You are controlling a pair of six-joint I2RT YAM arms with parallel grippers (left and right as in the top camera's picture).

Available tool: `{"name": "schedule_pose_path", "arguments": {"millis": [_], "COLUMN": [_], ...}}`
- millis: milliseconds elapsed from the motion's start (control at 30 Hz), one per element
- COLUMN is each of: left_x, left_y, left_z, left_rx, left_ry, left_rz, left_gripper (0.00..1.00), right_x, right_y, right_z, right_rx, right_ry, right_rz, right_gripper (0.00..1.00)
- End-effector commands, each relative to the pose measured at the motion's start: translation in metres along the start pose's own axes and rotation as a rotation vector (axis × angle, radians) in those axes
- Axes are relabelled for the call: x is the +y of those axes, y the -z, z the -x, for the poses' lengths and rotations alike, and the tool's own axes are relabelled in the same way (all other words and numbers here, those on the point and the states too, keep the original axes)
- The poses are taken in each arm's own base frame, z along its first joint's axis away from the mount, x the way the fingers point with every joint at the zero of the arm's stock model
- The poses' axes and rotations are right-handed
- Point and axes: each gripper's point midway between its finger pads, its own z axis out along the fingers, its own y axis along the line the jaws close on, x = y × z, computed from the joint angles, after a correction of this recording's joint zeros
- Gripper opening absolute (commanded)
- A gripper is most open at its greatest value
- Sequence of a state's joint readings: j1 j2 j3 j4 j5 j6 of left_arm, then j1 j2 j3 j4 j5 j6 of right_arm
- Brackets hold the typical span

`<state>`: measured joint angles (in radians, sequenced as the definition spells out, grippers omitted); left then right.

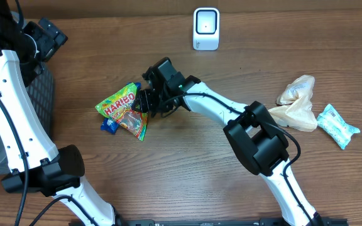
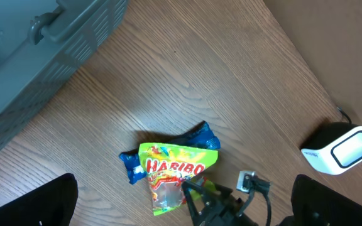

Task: Scan the item barcode

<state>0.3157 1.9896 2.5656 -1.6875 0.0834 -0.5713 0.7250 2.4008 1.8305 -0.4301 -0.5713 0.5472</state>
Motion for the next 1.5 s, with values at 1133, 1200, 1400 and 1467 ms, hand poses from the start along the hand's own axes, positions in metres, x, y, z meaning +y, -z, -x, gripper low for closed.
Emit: {"name": "schedule_pose_path", "arguments": {"millis": [1133,1200,1400,1467], "left_x": [-0.003,-0.003,-0.003,-0.003], "left_y": [0.014,0.014,0.014,0.014], "left_z": [-0.002,-0.002,-0.002,-0.002], "left_rx": [-0.025,-0.025,-0.025,-0.025], "left_ry": [0.002,0.002,0.002,0.002], "left_rz": [-0.026,-0.026,-0.026,-0.026], "left_gripper": [1.0,1.0,1.0,1.0], "right_x": [-0.127,-0.131,-0.089,-0.075], "right_y": [0.246,0.236,0.215,0.222], "right_z": [-0.022,-0.034,-0.041,-0.037], "right_rx": [-0.268,-0.218,-0.281,-0.345], "right_ry": [0.224,0.251,0.434,0.491], "right_rz": [-1.465,-1.479,-1.541,-1.607], "right_gripper": [0.04,0.04,0.04,0.04]}}
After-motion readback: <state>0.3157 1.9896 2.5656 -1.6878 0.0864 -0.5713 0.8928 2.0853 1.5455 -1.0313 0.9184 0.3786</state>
